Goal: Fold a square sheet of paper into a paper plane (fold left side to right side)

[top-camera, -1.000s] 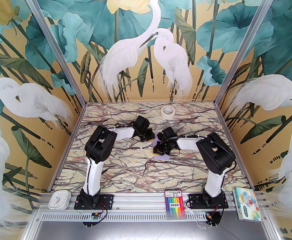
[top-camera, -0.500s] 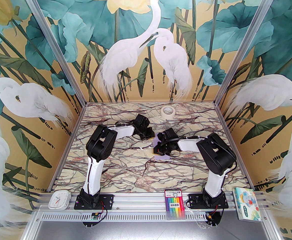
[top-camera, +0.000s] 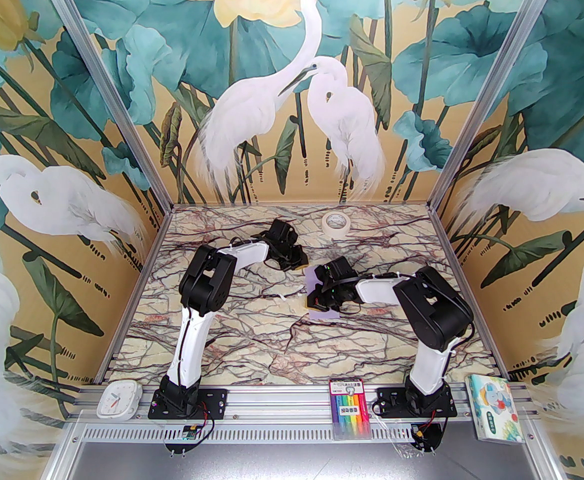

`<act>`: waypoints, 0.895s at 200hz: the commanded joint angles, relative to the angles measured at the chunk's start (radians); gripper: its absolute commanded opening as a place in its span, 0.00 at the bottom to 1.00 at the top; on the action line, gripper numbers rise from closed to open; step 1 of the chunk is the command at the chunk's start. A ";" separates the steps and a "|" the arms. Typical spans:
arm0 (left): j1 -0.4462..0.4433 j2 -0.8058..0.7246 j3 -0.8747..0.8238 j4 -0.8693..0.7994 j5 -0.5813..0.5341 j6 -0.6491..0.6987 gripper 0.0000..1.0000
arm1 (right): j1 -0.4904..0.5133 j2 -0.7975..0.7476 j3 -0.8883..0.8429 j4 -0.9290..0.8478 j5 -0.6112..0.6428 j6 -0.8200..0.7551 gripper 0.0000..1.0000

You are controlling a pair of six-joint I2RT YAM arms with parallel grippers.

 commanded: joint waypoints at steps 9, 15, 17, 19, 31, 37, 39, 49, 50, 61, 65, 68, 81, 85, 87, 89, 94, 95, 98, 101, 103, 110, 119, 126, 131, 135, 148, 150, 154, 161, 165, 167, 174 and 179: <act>0.037 0.002 0.027 -0.027 -0.103 0.033 0.09 | 0.010 0.011 0.021 -0.136 0.065 0.002 0.00; 0.037 -0.014 0.031 -0.032 -0.097 0.033 0.09 | 0.009 0.006 0.035 -0.143 0.070 0.002 0.00; 0.037 -0.020 0.031 -0.033 -0.094 0.032 0.09 | 0.009 0.003 0.039 -0.143 0.071 0.002 0.00; 0.037 -0.027 0.031 -0.034 -0.093 0.031 0.09 | 0.008 -0.001 0.045 -0.145 0.074 0.002 0.00; 0.037 -0.069 0.023 -0.040 -0.080 0.023 0.10 | 0.007 -0.015 0.077 -0.155 0.083 0.004 0.00; 0.036 -0.090 0.016 -0.039 -0.073 0.018 0.10 | 0.003 -0.025 0.096 -0.165 0.088 0.003 0.00; 0.037 -0.097 0.013 -0.038 -0.070 0.017 0.10 | 0.002 -0.026 0.099 -0.166 0.089 0.003 0.00; 0.036 -0.129 -0.004 -0.038 -0.055 0.005 0.11 | -0.004 -0.041 0.121 -0.183 0.103 0.001 0.02; 0.036 -0.132 -0.005 -0.039 -0.053 0.004 0.11 | -0.004 -0.044 0.124 -0.184 0.104 0.000 0.02; 0.032 -0.162 -0.030 -0.036 -0.033 -0.008 0.12 | -0.016 -0.062 0.140 -0.198 0.115 -0.002 0.04; 0.028 -0.171 -0.041 -0.036 -0.028 -0.014 0.12 | -0.019 -0.071 0.145 -0.204 0.118 -0.004 0.05; 0.025 -0.178 -0.050 -0.034 -0.025 -0.017 0.12 | -0.023 -0.078 0.148 -0.209 0.121 -0.006 0.07; 0.010 -0.208 -0.090 -0.026 -0.015 -0.029 0.12 | -0.036 -0.113 0.154 -0.238 0.142 -0.017 0.10; 0.004 -0.217 -0.102 -0.021 -0.015 -0.034 0.12 | -0.038 -0.124 0.154 -0.242 0.151 -0.019 0.11; 0.002 -0.220 -0.108 -0.022 -0.015 -0.035 0.12 | -0.040 -0.130 0.152 -0.246 0.156 -0.021 0.12; -0.002 -0.223 -0.114 -0.021 -0.015 -0.035 0.12 | -0.043 -0.138 0.150 -0.250 0.161 -0.023 0.13; -0.010 -0.229 -0.126 -0.021 -0.017 -0.038 0.12 | -0.047 -0.156 0.144 -0.258 0.175 -0.028 0.16; -0.013 -0.231 -0.129 -0.021 -0.017 -0.038 0.12 | -0.047 -0.158 0.143 -0.260 0.179 -0.029 0.16; -0.018 -0.234 -0.136 -0.021 -0.017 -0.040 0.12 | -0.049 -0.169 0.139 -0.266 0.188 -0.034 0.17; -0.025 -0.237 -0.144 -0.021 -0.015 -0.041 0.12 | -0.050 -0.182 0.132 -0.269 0.198 -0.039 0.17; -0.028 -0.239 -0.149 -0.019 -0.015 -0.042 0.12 | -0.052 -0.191 0.128 -0.269 0.202 -0.041 0.17; -0.045 -0.243 -0.163 -0.018 -0.014 -0.043 0.12 | -0.058 -0.220 0.109 -0.268 0.214 -0.051 0.17; -0.068 -0.248 -0.179 -0.019 -0.024 -0.043 0.11 | -0.063 -0.260 0.072 -0.251 0.225 -0.064 0.17; -0.085 -0.248 -0.190 -0.021 -0.032 -0.039 0.11 | -0.064 -0.290 0.036 -0.236 0.247 -0.067 0.17; -0.097 -0.246 -0.195 -0.024 -0.040 -0.037 0.11 | -0.066 -0.317 0.011 -0.224 0.263 -0.067 0.18; -0.104 -0.245 -0.201 -0.027 -0.048 -0.035 0.11 | -0.066 -0.339 -0.014 -0.217 0.281 -0.065 0.19; -0.128 -0.240 -0.219 -0.024 -0.067 -0.033 0.10 | -0.070 -0.392 -0.072 -0.202 0.318 -0.064 0.20; -0.133 -0.240 -0.223 -0.024 -0.068 -0.032 0.10 | -0.069 -0.402 -0.081 -0.200 0.323 -0.065 0.21; -0.138 -0.238 -0.229 -0.024 -0.076 -0.031 0.10 | -0.069 -0.420 -0.097 -0.198 0.332 -0.063 0.21; -0.149 -0.237 -0.241 -0.023 -0.086 -0.032 0.10 | -0.074 -0.448 -0.120 -0.204 0.344 -0.062 0.22; -0.154 -0.235 -0.248 -0.020 -0.089 -0.031 0.10 | -0.078 -0.462 -0.129 -0.214 0.349 -0.062 0.23; -0.157 -0.235 -0.252 -0.020 -0.090 -0.032 0.10 | -0.080 -0.469 -0.133 -0.221 0.352 -0.062 0.23; -0.166 -0.234 -0.264 -0.012 -0.091 -0.032 0.10 | -0.088 -0.485 -0.144 -0.239 0.355 -0.060 0.25; -0.172 -0.234 -0.272 -0.009 -0.096 -0.031 0.10 | -0.092 -0.492 -0.150 -0.253 0.352 -0.060 0.26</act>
